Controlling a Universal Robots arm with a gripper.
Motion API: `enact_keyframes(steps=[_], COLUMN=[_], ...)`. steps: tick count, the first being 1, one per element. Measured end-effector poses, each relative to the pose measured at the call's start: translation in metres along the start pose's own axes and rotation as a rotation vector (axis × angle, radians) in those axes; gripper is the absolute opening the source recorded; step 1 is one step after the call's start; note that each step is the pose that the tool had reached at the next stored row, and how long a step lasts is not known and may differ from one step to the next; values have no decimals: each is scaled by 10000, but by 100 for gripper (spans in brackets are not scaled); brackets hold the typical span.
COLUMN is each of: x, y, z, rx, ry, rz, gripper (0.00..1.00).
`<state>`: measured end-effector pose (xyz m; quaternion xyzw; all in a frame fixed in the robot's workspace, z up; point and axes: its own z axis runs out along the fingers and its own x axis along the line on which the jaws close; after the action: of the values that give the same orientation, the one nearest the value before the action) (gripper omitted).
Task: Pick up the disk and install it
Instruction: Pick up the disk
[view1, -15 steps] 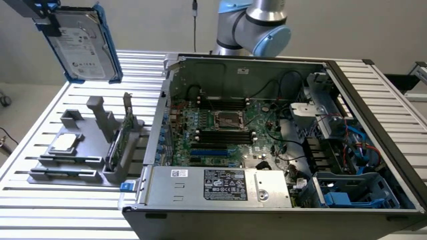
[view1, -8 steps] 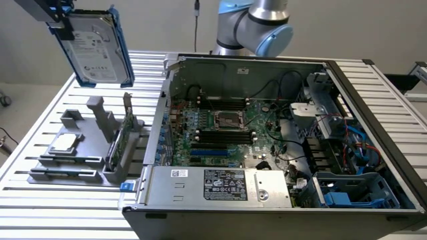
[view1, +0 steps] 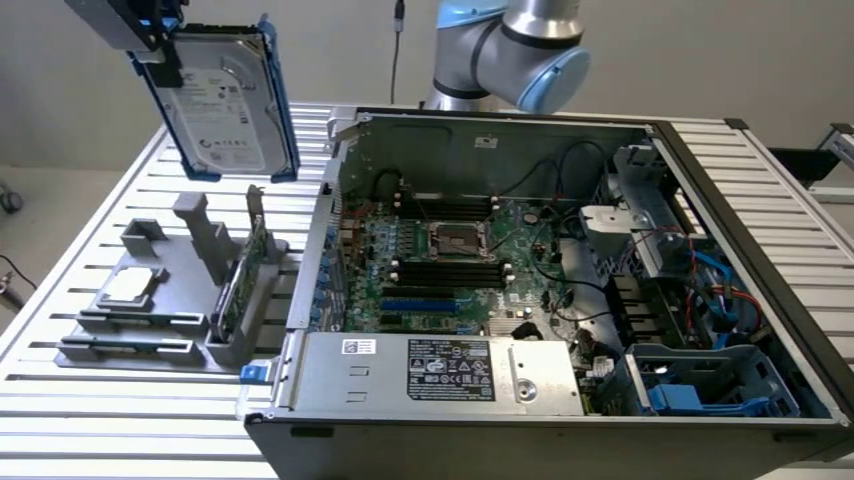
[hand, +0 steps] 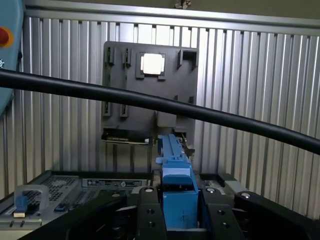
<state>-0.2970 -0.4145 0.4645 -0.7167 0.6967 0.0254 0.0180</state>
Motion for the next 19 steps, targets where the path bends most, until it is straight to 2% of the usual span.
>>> enact_keyframes(steps=[11, 19], x=[203, 363], y=[-492, -830], z=[-120, -168], rx=[1, 2], ry=[-51, -76], rz=[-1, -2], gripper=[33, 33])
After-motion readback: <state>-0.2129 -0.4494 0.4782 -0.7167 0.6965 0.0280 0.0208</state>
